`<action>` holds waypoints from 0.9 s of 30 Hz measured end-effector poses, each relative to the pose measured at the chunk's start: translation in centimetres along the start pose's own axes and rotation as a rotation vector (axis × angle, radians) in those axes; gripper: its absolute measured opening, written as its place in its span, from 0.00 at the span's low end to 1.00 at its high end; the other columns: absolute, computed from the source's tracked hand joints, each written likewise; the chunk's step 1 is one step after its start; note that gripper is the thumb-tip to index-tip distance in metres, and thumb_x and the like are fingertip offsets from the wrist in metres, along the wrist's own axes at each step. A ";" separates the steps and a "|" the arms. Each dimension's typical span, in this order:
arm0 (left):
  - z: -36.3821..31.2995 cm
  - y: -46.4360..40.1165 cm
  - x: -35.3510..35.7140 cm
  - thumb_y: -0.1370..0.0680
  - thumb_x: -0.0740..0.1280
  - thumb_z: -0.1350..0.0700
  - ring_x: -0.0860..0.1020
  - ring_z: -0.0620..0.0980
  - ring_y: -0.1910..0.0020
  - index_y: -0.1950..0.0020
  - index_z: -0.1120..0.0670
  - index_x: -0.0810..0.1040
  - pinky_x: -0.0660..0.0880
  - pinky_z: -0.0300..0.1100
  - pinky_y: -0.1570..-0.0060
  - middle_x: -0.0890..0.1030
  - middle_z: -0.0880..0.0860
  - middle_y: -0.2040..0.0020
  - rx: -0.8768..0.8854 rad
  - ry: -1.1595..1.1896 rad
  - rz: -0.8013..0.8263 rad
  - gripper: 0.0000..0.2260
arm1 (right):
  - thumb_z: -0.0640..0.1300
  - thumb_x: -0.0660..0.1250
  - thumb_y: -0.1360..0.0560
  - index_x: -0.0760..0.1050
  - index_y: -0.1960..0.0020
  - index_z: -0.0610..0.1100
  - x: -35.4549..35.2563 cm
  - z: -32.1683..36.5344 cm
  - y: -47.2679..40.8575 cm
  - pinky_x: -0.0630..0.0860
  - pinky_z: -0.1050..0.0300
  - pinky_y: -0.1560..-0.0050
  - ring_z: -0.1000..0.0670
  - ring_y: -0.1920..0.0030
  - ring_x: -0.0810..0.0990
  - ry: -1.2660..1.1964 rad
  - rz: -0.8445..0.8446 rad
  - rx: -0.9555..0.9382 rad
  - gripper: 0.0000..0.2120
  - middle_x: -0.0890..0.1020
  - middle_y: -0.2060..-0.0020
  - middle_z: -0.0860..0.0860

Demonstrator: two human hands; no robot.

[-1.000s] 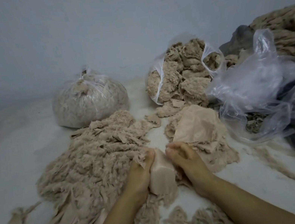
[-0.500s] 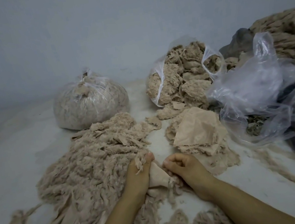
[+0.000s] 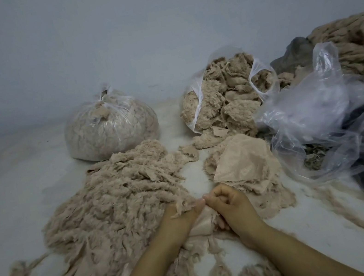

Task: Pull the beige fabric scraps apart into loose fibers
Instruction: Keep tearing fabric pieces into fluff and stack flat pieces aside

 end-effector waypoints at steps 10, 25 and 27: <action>1.4 -0.2 -2.4 0.32 0.71 0.42 0.83 0.55 0.56 0.55 0.57 0.83 0.80 0.42 0.56 0.85 0.55 0.58 -0.209 0.116 -0.246 0.19 | 0.53 0.71 0.29 0.76 0.48 0.48 2.0 0.2 0.8 0.66 0.64 0.80 0.53 0.81 0.70 -0.006 0.199 0.051 0.13 0.76 0.77 0.49; 0.9 -1.4 -4.0 0.37 0.71 0.40 0.83 0.52 0.61 0.55 0.53 0.82 0.78 0.41 0.67 0.84 0.55 0.60 -0.084 0.245 -0.420 0.19 | 0.40 0.71 0.26 0.79 0.56 0.47 3.0 -0.2 1.4 0.72 0.63 0.77 0.54 0.80 0.73 0.055 0.294 0.104 0.03 0.79 0.77 0.49; 0.1 -1.4 -6.1 0.31 0.69 0.44 0.81 0.51 0.63 0.60 0.53 0.79 0.76 0.41 0.66 0.83 0.52 0.65 -0.034 0.263 -0.559 0.12 | 0.38 0.69 0.25 0.79 0.60 0.43 2.5 -0.5 1.3 0.73 0.62 0.76 0.53 0.80 0.73 0.076 0.283 0.115 0.05 0.77 0.79 0.48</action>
Point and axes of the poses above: each hand's wrist, its own y-axis away from the middle knuckle, its own x-axis out of the palm, z = x × y, the point moved 9 cm from there along -y, towards the middle knuckle
